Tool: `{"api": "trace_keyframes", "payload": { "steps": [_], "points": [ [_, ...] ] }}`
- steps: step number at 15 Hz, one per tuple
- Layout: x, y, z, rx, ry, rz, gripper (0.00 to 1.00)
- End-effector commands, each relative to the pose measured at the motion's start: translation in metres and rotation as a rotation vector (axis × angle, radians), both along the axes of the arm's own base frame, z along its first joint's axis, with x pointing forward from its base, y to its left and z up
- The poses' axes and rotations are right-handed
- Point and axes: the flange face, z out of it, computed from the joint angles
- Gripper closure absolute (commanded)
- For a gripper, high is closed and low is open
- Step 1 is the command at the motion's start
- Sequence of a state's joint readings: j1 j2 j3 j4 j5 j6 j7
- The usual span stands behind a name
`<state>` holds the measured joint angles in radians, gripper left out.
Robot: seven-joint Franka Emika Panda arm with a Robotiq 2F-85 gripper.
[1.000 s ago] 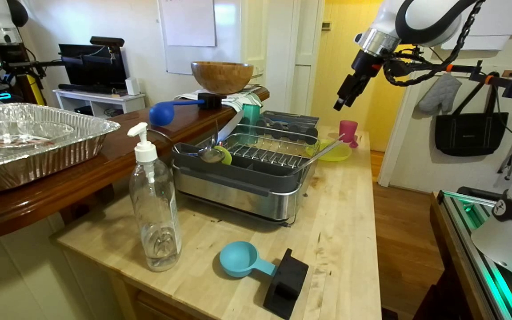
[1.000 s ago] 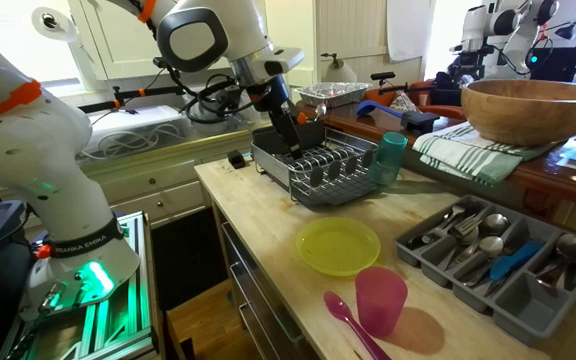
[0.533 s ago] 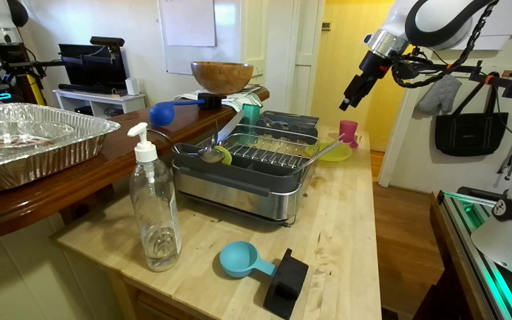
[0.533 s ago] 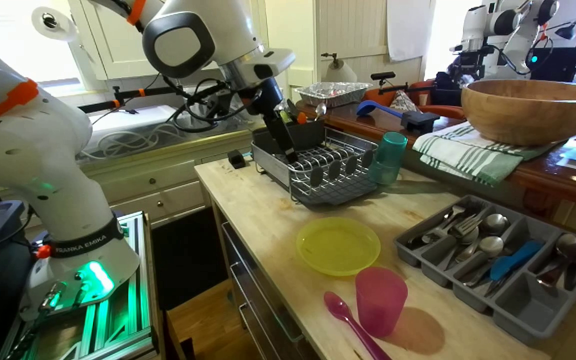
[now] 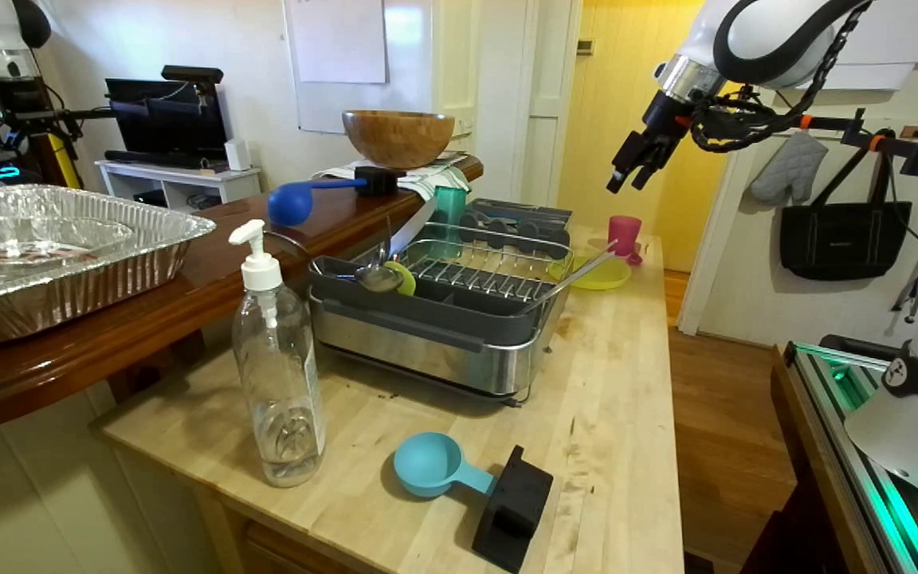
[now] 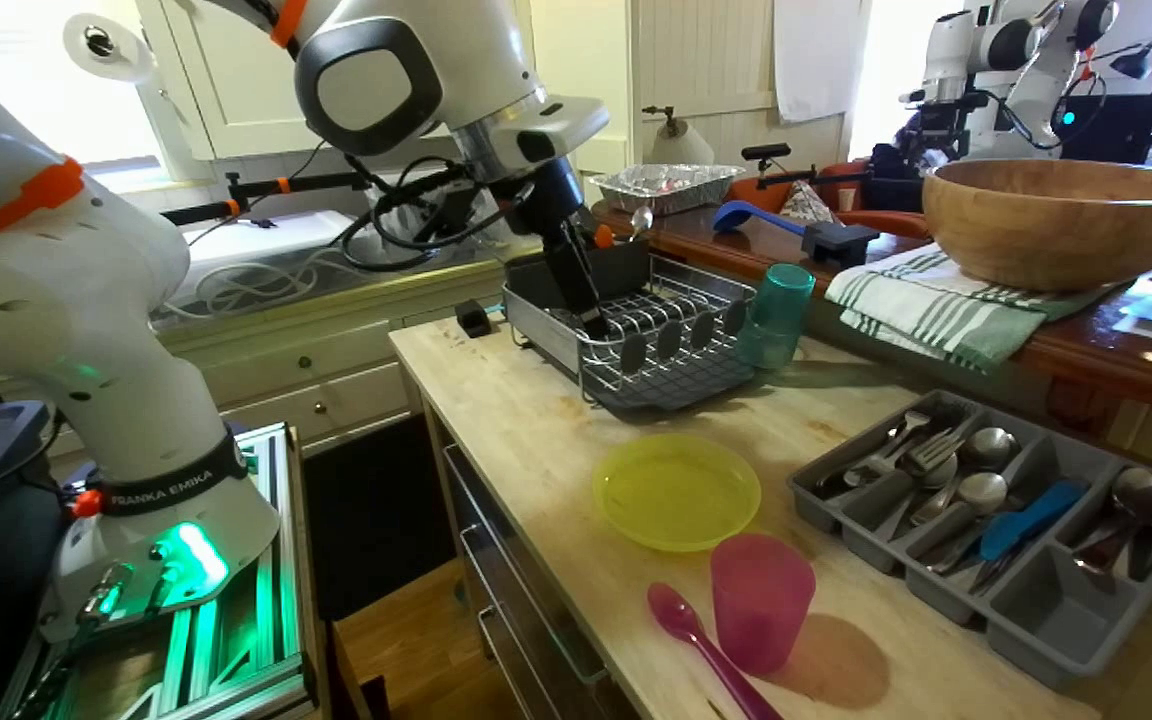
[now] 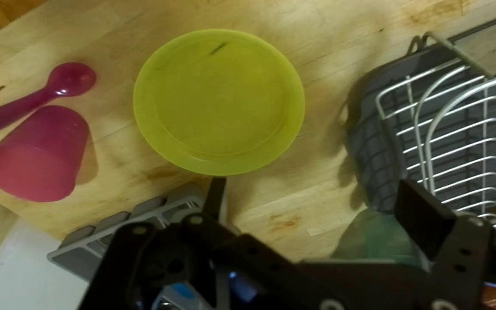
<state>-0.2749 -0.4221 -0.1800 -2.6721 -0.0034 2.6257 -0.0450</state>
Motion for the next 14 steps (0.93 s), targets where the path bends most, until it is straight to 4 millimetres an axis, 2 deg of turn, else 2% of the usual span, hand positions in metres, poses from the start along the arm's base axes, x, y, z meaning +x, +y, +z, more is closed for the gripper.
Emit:
{"api": "trace_keyframes", "payload": {
  "steps": [1, 5, 9, 14],
  "points": [
    [0.025, -0.032, -0.015, -0.024, 0.062, -0.123, 0.00],
    [0.050, -0.054, -0.036, -0.032, 0.127, -0.216, 0.00],
    [0.073, -0.065, -0.058, -0.017, 0.162, -0.250, 0.00],
    [0.091, -0.083, -0.079, -0.011, 0.189, -0.283, 0.00]
  ]
}}
